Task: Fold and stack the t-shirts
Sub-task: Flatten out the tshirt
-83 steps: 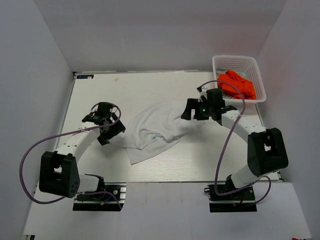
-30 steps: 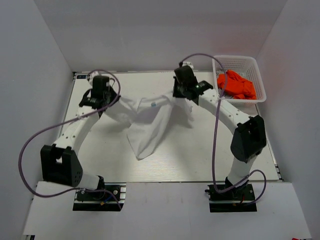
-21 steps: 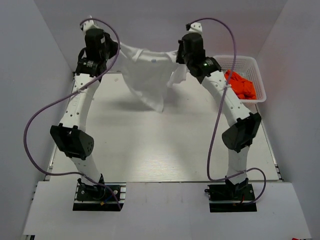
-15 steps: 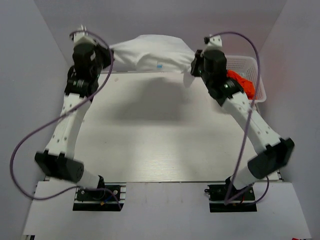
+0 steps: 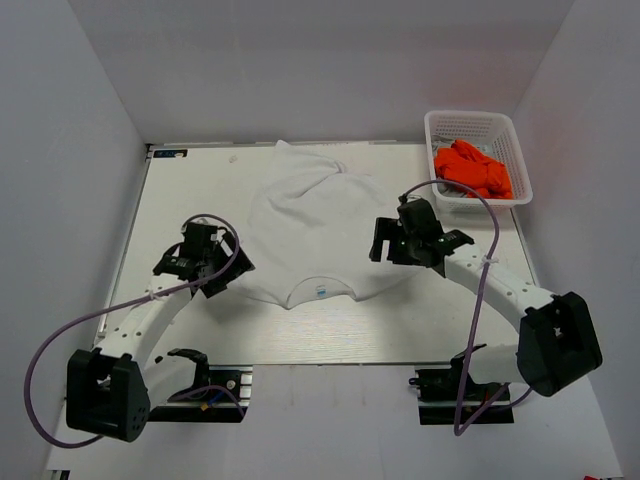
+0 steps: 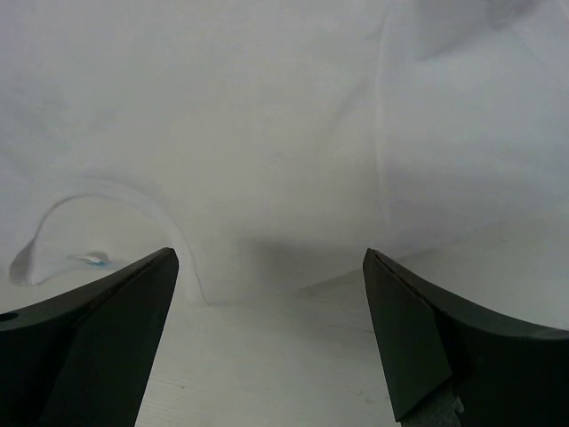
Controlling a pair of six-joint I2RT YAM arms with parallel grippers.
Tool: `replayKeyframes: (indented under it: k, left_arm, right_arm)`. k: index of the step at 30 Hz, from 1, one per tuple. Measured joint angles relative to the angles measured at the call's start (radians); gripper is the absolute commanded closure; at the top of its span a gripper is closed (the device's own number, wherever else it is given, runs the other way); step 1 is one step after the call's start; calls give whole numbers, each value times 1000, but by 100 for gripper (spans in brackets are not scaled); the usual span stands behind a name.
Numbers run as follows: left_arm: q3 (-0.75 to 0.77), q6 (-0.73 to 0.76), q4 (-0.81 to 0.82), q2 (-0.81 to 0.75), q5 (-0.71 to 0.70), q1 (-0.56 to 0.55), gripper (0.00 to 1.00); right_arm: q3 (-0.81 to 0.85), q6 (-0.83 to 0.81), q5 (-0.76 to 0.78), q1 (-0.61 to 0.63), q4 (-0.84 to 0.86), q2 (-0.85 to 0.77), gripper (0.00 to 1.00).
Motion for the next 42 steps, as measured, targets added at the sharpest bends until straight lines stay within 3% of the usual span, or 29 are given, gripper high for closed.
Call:
replayKeyframes:
  k: [4,9,15,22,29,32,35,42]
  left_arm:
    - [24,-26,-87,-56,-68,0,0]
    - [90,-27,-80,-9,-111,0,0]
    - [146,-26,17,246,-85,0,0]
    - [293,-26,22,558,-67,0,0]
    - [448,-24,-8,698,-84,3,0]
    - [589,-18,-56,805,-98,4,0]
    - [795,-4,-72,949,-110,5,0]
    - [1305,58,26,1284,-15,-2,0]
  right_arm:
    - [23,4,-31,0,-8,29,10]
    - [96,-14,-15,0,-8,103,10]
    - [212,-24,23,-8,10,278,10]
    - [300,-51,-8,-31,24,505,10]
    - [129,-88,-51,-10,96,397,10]
    - [37,-90,-124,37,106,314,10]
    - [8,-110,-227,161,108,285,10]
    - [179,-336,-497,499,131,436,10]
